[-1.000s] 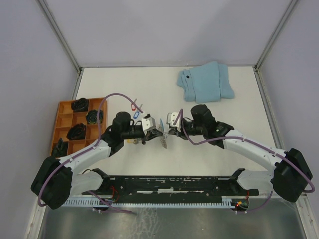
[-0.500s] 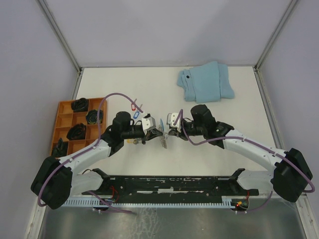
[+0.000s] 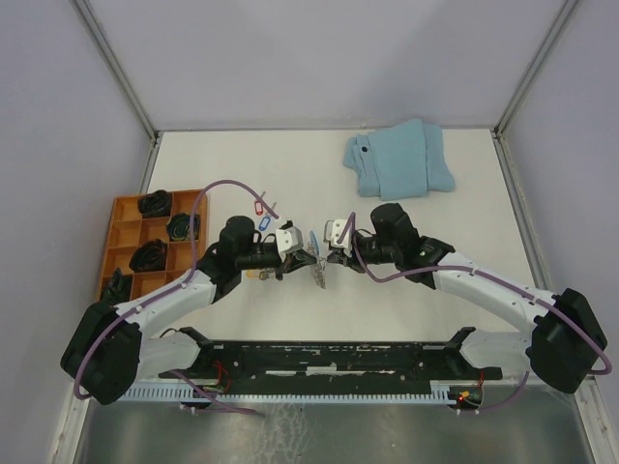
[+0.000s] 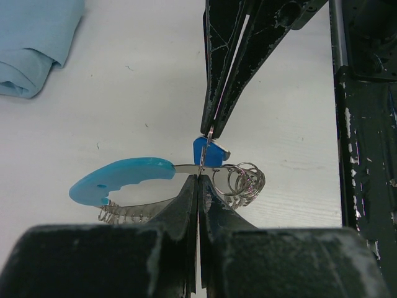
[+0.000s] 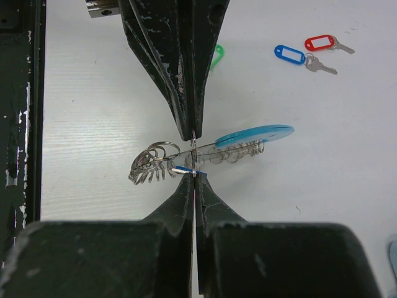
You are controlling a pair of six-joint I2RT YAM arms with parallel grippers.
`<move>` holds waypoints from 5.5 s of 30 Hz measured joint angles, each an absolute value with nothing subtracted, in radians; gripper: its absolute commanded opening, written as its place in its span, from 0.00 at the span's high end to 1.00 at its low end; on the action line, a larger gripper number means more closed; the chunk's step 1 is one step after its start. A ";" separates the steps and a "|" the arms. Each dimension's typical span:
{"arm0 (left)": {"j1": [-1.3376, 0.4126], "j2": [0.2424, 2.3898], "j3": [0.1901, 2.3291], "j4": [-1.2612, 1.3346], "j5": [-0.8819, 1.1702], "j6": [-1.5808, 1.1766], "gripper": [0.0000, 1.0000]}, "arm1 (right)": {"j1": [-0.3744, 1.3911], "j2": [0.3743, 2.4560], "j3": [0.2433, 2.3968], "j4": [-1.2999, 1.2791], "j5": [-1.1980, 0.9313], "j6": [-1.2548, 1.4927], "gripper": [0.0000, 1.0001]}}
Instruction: Put the keys on the keyring
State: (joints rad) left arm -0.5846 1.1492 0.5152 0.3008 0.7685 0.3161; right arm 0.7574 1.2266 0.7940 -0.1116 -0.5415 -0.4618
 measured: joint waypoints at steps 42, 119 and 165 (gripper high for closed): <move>-0.584 1.159 0.527 0.282 0.791 0.316 0.97 | 0.757 1.211 0.788 -0.108 -0.542 -0.462 0.99; -0.641 1.187 0.706 0.068 0.620 0.180 0.97 | 0.840 1.237 0.846 -0.191 -0.321 -0.548 0.99; -0.636 1.155 0.528 0.377 0.721 0.285 0.56 | 0.842 1.200 0.899 -0.300 -0.358 -0.605 0.99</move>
